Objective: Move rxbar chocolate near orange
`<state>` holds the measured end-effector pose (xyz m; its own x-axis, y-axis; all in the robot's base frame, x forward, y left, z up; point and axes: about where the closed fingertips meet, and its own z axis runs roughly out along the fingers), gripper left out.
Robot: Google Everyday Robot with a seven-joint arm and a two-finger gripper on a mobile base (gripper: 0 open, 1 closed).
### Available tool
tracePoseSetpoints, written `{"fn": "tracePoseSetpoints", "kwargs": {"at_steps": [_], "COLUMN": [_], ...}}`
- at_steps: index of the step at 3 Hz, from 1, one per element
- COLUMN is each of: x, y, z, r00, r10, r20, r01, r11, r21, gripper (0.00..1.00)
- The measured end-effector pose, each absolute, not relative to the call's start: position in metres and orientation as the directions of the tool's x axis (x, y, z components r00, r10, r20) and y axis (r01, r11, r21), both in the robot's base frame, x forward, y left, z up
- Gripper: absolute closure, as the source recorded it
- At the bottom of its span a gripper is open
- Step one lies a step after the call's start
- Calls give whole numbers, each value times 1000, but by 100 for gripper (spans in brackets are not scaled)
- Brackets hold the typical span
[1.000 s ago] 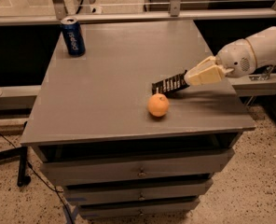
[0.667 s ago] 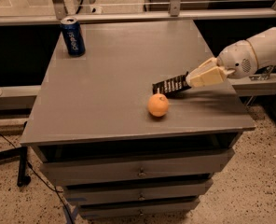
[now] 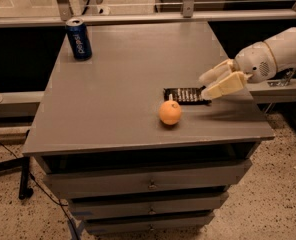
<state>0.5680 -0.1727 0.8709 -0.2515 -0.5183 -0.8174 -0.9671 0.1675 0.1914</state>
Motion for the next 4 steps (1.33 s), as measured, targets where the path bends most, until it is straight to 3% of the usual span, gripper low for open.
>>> {"fn": "tracePoseSetpoints", "kwargs": {"at_steps": [1, 2, 4], "x": [571, 591, 685], "y": [-172, -170, -184], "z": [875, 884, 932], "r00": [-226, -160, 135], "r10": [-529, -534, -512], "r20": [-818, -830, -848], "r01": [-974, -984, -929], "r11": [149, 158, 232], "r21": [173, 88, -288], "gripper": [0, 0, 0]}}
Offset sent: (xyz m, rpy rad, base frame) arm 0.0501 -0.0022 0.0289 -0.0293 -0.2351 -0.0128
